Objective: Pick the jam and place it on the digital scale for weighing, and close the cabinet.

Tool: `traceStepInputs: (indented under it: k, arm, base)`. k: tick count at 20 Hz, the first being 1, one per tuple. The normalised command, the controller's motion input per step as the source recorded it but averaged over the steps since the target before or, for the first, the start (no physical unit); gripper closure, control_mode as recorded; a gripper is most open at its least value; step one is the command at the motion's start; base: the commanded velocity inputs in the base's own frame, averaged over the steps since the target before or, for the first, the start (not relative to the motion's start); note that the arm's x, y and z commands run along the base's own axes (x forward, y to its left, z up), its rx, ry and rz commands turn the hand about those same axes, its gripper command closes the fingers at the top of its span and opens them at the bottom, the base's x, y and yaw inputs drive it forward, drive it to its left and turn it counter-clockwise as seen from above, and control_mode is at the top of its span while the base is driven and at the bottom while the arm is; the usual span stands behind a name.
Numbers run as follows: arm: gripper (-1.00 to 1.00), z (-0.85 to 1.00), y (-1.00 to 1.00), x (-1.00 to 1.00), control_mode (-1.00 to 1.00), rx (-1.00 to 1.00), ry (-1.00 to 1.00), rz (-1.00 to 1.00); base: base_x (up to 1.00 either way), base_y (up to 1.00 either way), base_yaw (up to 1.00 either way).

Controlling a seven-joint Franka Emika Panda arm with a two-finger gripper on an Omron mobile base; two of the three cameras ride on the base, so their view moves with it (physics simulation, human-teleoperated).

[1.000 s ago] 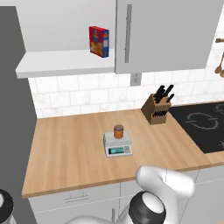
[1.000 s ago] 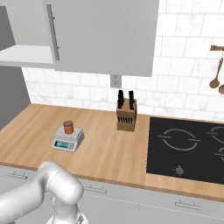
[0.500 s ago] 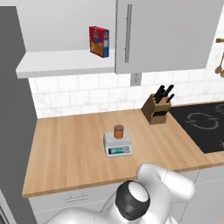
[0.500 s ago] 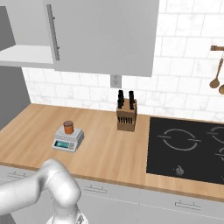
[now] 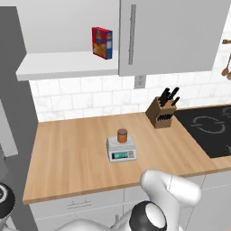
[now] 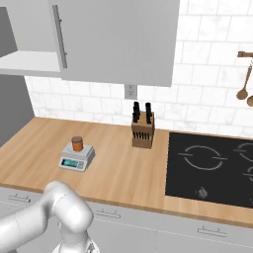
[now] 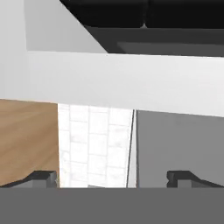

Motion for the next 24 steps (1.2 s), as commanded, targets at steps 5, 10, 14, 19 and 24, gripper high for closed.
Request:
traceStepInputs:
  k: [5, 10, 14, 19, 24]
  arm:
    - [-1.00, 0.12, -0.92, 0.83, -1.00, 0.06, 0.03, -0.03]
    - [-1.00, 0.21, -1.00, 0.61, -1.00, 0.17, 0.00, 0.00]
    - [-1.00, 0.18, -1.00, 0.75, -1.00, 0.19, 0.00, 0.00]
    - [-1.00, 0.21, -1.00, 0.75, -1.00, 0.25, 0.00, 0.00]
    - [-1.00, 0.39, -0.97, 0.67, -1.00, 0.21, 0.00, 0.00]
  base:
    - [0.00, 0.00, 0.00]
    - [0.00, 0.00, 0.00]
    - [0.00, 0.00, 0.00]
    - [0.00, 0.00, 0.00]
    - [0.00, 0.00, 0.00]
